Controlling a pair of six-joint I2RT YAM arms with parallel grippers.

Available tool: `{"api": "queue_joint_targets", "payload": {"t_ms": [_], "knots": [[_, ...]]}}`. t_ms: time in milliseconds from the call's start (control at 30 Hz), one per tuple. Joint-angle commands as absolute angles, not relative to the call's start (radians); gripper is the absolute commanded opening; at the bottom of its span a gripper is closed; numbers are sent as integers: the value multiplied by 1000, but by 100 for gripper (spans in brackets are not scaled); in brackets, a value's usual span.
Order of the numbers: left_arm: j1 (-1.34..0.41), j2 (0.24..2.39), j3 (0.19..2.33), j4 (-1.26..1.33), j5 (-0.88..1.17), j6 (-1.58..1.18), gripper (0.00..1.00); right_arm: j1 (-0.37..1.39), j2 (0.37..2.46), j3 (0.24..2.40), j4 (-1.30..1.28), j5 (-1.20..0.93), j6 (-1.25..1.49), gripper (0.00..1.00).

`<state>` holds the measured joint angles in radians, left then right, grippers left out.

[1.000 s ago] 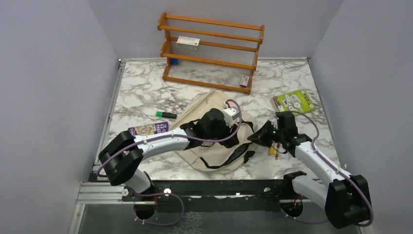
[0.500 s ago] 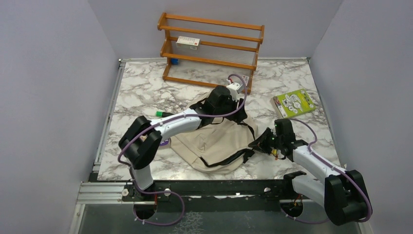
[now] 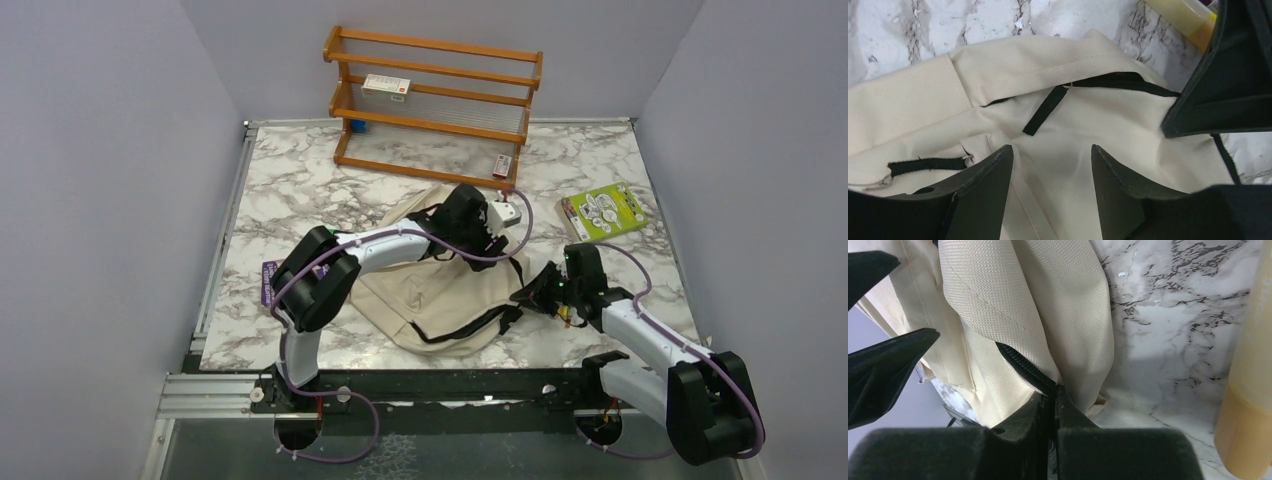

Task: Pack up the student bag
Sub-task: Unzip the student bag at the center of the board.

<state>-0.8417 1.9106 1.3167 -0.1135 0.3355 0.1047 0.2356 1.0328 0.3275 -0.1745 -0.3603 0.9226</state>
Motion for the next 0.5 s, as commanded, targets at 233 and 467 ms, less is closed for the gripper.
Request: {"api": "queue_joint_targets", "payload": {"t_ms": [233, 467], "knots": [[-847, 2054, 1498, -179, 356, 410, 61, 240, 1016, 328, -187, -356, 905, 4], [-850, 2122, 1559, -215, 392, 431, 61, 240, 1007, 327, -191, -353, 906, 3]]}}
